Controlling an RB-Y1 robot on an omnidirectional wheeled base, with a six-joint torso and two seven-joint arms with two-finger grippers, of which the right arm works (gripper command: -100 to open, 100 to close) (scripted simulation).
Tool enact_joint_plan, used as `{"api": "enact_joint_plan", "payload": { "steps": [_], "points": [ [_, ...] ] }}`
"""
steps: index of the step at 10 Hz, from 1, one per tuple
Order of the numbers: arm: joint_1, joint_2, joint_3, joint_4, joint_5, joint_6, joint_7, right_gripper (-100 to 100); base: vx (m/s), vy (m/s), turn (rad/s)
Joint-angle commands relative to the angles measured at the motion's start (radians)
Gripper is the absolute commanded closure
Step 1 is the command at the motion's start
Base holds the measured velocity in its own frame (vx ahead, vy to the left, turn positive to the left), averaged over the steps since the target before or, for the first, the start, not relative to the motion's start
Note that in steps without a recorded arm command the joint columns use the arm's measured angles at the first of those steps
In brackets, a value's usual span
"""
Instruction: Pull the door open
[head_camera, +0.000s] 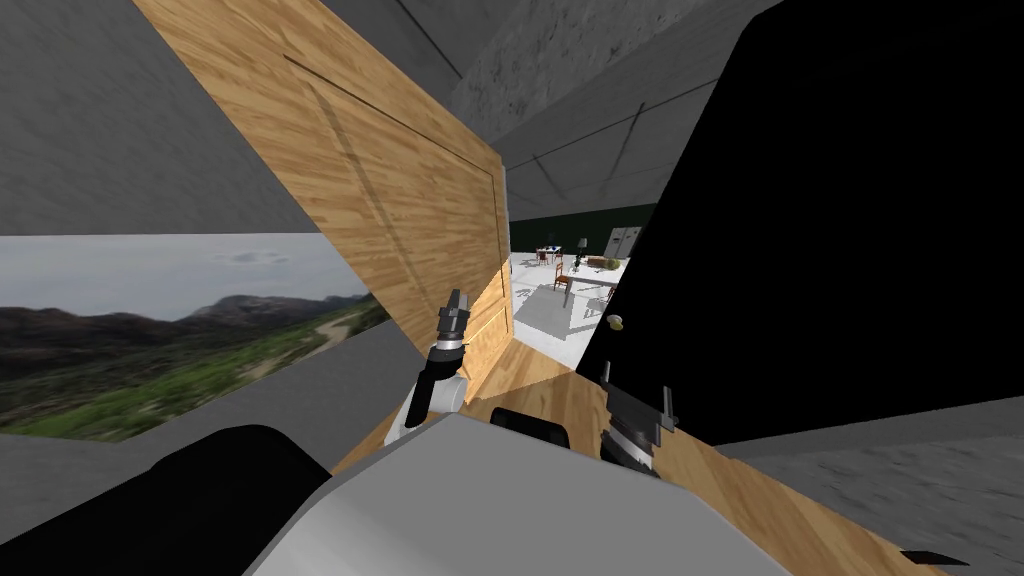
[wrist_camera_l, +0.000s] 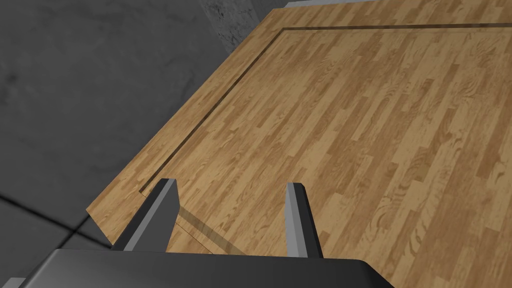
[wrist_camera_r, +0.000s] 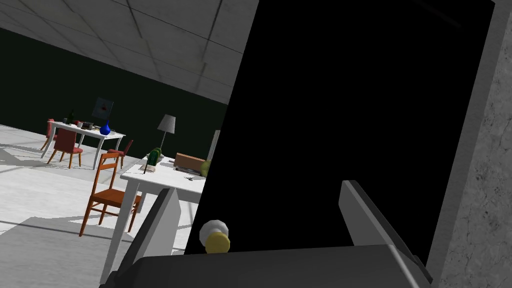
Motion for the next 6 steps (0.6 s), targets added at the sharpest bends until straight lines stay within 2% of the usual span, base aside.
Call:
{"api": "enact_joint_plan", "payload": {
  "steps": [1, 6],
  "points": [
    [-0.003, -0.002, 0.011, 0.032, -0.031, -0.024, -0.026, -100, 0.107, -0.03, 0.156],
    [0.006, -0.008, 0.056, 0.116, -0.117, -0.094, -0.096, -100, 0.098, -0.029, 0.15]
  ]
}}
